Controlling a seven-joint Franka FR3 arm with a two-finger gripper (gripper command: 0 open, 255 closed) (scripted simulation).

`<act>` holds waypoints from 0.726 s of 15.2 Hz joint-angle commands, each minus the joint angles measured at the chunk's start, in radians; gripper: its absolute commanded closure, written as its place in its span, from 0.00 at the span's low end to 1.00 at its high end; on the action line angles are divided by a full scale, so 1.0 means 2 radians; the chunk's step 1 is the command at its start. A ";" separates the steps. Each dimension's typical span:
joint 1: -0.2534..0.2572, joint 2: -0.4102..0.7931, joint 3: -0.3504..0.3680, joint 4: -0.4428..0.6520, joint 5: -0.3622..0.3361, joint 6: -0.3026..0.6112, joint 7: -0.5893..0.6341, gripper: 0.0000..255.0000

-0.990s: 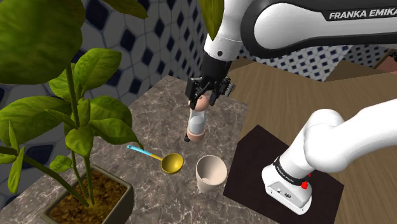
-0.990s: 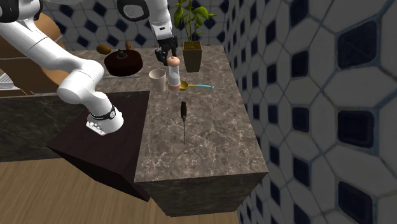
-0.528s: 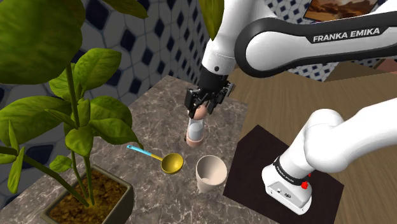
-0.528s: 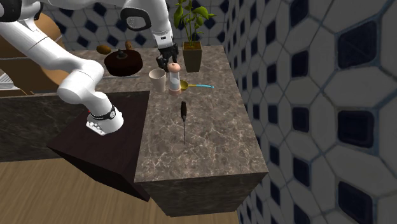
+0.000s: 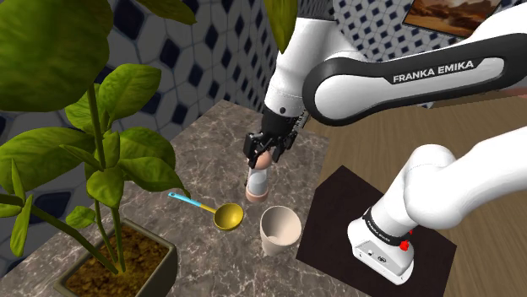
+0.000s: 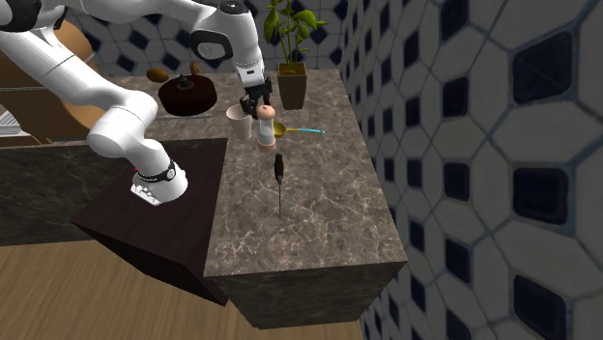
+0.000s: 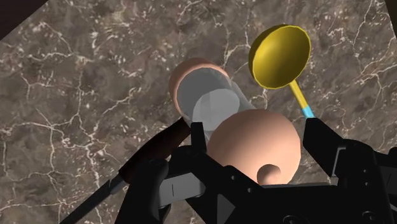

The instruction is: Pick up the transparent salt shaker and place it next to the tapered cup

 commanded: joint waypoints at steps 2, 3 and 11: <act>0.000 0.009 0.002 -0.015 0.003 0.024 -0.005 1.00; 0.001 0.012 0.003 -0.020 0.004 0.031 -0.006 1.00; 0.001 0.018 0.005 -0.027 0.006 0.044 -0.007 1.00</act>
